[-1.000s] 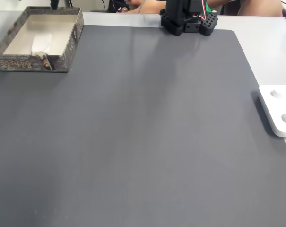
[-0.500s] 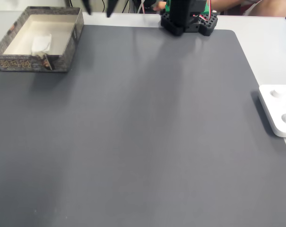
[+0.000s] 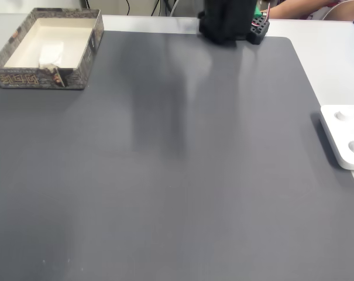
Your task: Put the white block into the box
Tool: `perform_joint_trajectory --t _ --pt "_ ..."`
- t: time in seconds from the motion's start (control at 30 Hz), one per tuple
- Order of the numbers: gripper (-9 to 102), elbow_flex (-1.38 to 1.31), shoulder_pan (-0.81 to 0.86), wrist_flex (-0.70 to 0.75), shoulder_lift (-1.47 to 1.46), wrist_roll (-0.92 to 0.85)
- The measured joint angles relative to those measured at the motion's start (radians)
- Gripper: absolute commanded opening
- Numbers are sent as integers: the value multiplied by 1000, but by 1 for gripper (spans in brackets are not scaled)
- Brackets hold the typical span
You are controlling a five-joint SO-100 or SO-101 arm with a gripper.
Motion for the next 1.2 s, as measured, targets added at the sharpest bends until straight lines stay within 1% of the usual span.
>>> perform_joint_trajectory --t 0.13,0.27,0.37,0.5,0.6,0.9,1.2 --pt "-2 126 -149 -137 61 -140" --pt "-2 327 -256 -299 183 -330" --pt "-2 463 -296 -336 293 -400" --pt "-2 615 -305 -337 437 -414" --pt "-2 718 -302 -341 548 -393" --pt "-2 1020 -167 -339 973 -316" --pt "-2 1212 -74 -324 1301 -304"
